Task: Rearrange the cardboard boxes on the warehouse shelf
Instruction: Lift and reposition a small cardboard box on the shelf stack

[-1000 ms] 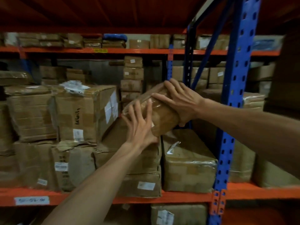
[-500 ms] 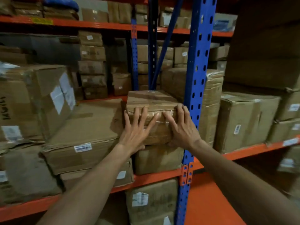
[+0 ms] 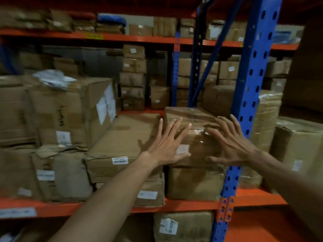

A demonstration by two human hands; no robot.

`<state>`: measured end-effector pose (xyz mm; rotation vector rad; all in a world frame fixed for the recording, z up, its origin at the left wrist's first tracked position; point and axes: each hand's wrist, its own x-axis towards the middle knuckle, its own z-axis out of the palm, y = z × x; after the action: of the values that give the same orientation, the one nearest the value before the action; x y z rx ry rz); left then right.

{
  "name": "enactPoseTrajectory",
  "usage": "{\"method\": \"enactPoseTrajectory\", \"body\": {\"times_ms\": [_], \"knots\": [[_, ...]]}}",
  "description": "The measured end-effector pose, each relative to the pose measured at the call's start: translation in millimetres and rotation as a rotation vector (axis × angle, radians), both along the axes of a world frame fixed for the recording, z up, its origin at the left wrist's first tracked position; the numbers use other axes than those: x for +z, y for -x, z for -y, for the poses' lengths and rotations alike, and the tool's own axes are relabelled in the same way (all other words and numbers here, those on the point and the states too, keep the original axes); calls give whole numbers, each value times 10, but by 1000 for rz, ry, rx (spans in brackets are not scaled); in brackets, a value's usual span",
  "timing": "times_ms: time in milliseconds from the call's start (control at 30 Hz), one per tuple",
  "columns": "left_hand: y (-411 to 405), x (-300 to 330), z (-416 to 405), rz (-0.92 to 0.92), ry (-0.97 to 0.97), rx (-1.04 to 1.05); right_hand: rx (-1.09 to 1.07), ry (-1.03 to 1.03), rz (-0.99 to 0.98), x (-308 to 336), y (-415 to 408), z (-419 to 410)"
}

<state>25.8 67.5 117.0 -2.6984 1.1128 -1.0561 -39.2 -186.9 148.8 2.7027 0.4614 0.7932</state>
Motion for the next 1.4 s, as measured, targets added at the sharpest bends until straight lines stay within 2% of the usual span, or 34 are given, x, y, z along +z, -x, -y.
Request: {"method": "enactPoseTrajectory", "body": {"times_ms": [167, 300, 433, 500, 600, 667, 767, 833, 867, 900, 1000, 1100, 1267, 1400], "knots": [[46, 357, -625, 155, 439, 299, 189, -3, 151, 639, -243, -423], [170, 448, -1277, 183, 704, 529, 250, 149, 156, 1015, -470, -1217], [208, 378, -2033, 2, 1139, 711, 357, 370, 221, 1256, -658, -2280], [192, 326, -2380, -120, 1239, 758, 404, 439, 265, 1343, -666, -2818], [147, 231, -2683, -334, 1255, 729, 420, 575, 326, 1469, -618, -3570], [125, 123, -2744, -406, 1218, 689, 424, 727, 398, 1499, -607, -4035], [92, -40, -2755, -298, 1177, 617, 315, 963, 506, 1405, -741, -4528], [65, -69, -2754, -249, 1192, 590, 149, 1073, 605, 1374, -790, -4756], [48, -68, -2748, -240, 1186, 585, 121, 1177, 594, 1386, -826, -4867], [30, -68, -2744, -231, 1175, 584, 131, 1261, 499, 1408, -901, -4958], [-13, -88, -2763, -217, 1145, 576, 96, 1174, 250, 1441, -964, -5071], [-4, -83, -2796, -195, 1104, 585, 122, 1118, 143, 1464, -898, -5029], [36, 29, -2681, -129, 960, 604, 219, 1039, 189, 1609, -717, -4498], [31, 163, -2469, 5, 645, 562, 204, 799, 206, 1586, -660, -3688]]}}
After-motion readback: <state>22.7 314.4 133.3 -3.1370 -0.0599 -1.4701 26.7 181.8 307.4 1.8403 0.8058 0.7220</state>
